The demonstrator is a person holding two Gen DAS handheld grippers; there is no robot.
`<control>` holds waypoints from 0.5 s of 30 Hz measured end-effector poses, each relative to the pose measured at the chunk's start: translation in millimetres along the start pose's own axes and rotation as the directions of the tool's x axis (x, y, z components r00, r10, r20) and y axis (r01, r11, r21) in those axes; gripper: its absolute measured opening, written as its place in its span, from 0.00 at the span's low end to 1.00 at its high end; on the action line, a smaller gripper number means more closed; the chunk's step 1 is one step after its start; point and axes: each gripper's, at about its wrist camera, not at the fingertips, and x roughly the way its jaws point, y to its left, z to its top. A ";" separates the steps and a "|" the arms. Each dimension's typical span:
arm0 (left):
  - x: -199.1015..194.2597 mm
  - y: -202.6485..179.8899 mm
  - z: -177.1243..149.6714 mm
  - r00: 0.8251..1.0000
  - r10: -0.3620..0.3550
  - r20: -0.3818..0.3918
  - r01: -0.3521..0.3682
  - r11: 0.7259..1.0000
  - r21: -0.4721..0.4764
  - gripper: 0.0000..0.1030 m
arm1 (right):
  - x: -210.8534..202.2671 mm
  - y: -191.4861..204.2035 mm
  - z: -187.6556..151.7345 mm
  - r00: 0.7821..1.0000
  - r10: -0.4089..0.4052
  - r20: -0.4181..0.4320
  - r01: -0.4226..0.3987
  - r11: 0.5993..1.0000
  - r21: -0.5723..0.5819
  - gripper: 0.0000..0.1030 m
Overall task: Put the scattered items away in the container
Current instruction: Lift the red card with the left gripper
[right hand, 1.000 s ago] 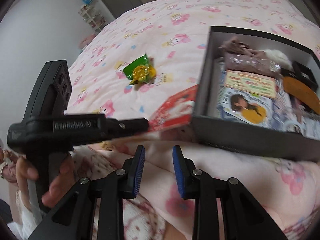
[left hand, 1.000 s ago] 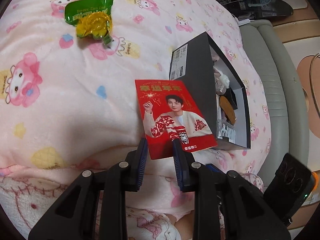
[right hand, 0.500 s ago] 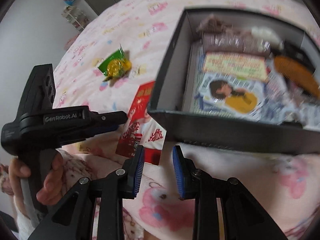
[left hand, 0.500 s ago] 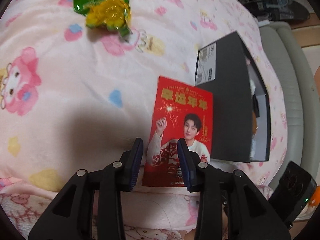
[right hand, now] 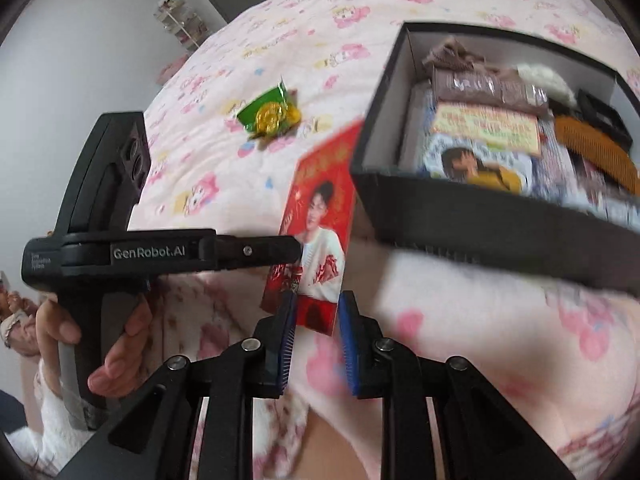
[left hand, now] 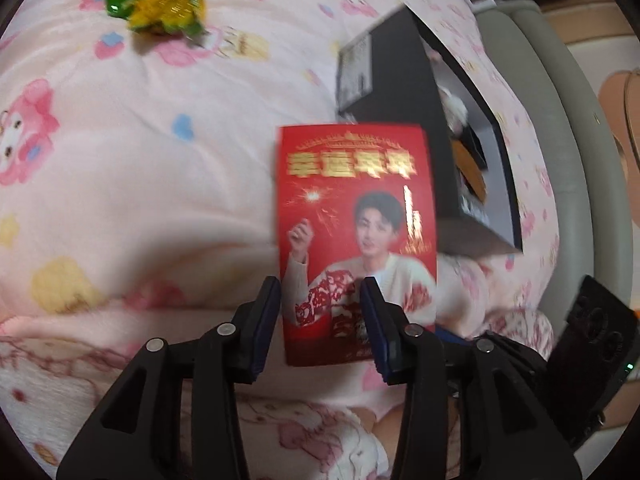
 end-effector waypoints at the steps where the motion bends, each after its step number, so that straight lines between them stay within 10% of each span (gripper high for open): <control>1: -2.2 -1.4 1.7 1.000 0.005 0.015 -0.005 1.000 -0.002 0.40 | 1.0 -2.6 -4.3 1.000 -0.009 -0.008 0.009 1.000 0.006 0.18; 15: 1.6 20.7 29.7 0.990 0.100 0.098 -0.084 0.985 -0.154 0.42 | 29.3 -13.0 37.3 0.991 -0.125 0.038 0.124 0.991 0.042 0.18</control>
